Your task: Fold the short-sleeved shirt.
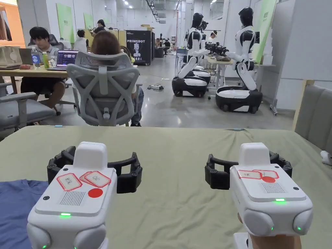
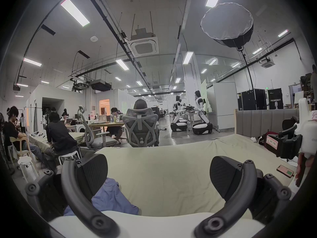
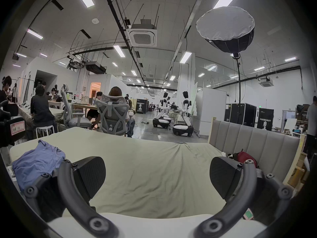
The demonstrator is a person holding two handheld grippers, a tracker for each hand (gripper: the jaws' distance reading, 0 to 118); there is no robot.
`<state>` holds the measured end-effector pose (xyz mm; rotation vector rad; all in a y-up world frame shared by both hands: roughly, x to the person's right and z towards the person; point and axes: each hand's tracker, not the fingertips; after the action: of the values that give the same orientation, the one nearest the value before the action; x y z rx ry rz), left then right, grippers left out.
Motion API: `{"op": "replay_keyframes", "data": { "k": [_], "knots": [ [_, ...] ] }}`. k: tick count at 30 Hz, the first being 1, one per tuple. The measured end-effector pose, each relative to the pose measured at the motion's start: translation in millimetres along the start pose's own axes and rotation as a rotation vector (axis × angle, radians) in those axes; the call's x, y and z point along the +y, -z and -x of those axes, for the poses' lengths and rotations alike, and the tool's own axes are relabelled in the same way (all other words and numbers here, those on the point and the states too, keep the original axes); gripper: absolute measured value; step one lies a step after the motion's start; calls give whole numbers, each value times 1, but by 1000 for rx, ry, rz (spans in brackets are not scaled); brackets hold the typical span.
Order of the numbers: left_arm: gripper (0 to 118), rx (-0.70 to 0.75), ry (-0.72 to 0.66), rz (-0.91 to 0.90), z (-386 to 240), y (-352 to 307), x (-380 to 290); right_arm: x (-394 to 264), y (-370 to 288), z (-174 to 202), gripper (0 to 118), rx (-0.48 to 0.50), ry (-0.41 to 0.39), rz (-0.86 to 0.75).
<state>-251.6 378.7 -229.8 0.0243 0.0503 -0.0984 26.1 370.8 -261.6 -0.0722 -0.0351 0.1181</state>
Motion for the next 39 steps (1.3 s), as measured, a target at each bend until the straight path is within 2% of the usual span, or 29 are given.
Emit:
{"op": "replay_keyframes", "data": {
  "k": [39],
  "knots": [
    [118, -3, 16, -7, -2, -3, 4, 2, -4, 0, 118, 6, -9, -6]
  ]
}}
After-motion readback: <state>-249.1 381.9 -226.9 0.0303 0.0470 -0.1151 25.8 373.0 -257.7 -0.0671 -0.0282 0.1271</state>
